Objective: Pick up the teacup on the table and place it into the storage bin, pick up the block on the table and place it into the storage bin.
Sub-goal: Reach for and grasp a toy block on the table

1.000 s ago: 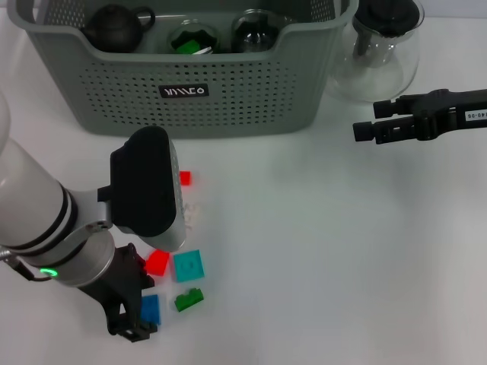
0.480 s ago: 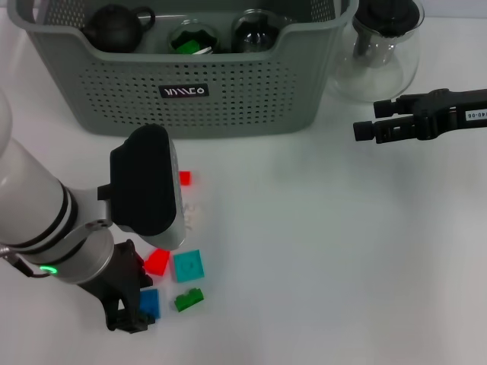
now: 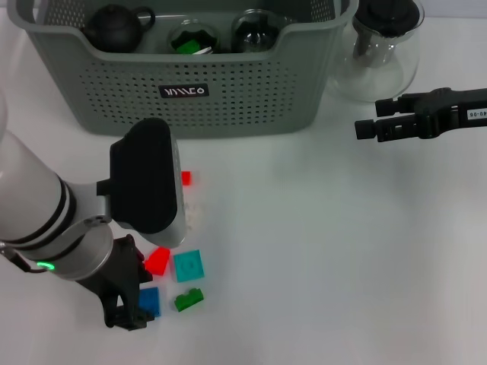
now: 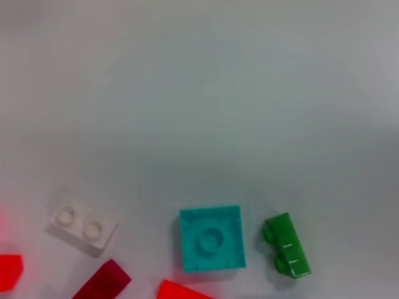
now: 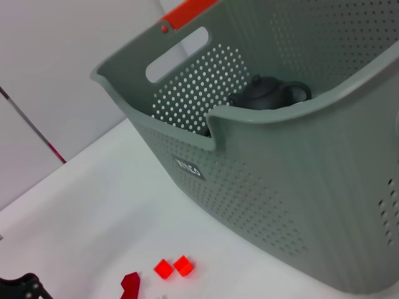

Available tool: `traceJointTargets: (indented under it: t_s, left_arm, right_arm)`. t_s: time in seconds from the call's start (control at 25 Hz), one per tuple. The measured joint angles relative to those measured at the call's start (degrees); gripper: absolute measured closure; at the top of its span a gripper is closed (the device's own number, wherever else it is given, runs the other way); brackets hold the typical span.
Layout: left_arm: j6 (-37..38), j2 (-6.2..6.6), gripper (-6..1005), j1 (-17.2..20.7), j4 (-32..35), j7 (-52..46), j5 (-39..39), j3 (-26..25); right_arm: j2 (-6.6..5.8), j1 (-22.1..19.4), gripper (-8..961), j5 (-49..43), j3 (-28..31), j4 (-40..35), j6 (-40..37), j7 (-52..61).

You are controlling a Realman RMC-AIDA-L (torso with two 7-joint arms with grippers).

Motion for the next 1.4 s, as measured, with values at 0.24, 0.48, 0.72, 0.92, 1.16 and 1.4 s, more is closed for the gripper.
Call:
traceJointTargets:
  t_s: [0.24, 0.48, 0.72, 0.92, 1.16, 1.4]
  left_arm:
    - [1.2, 0.00, 484, -0.2, 0.0, -0.3, 0.3, 0.6]
    - [-0.3, 0.00, 481, -0.1, -0.6, -0.7, 1.0, 1.3]
    - [-0.9, 0.00, 487, 0.1, -0.6, -0.7, 1.7, 1.8]
    - [-0.3, 0.00, 491, 0.1, -0.6, -1.0, 1.7, 2.3]
    - [-0.7, 0.00, 497, 0.1, -0.8, -1.0, 1.7, 2.8]
    - [-1.6, 0.00, 502, 0.1, -1.7, -0.8, 1.9, 3.3]
  right_arm:
    - [0.01, 0.0, 11, 0.0, 0.1, 0.0, 0.0, 0.0]
    - [0.01, 0.0, 11, 0.0, 0.1, 0.0, 0.0, 0.0]
    - [0.01, 0.0, 11, 0.0, 0.1, 0.0, 0.0, 0.0]
    - [0.01, 0.0, 12, 0.0, 0.1, 0.0, 0.0, 0.0]
    - [0.01, 0.0, 12, 0.0, 0.1, 0.0, 0.0, 0.0]
    - [0.01, -0.1, 12, 0.0, 0.1, 0.0, 0.0, -0.1]
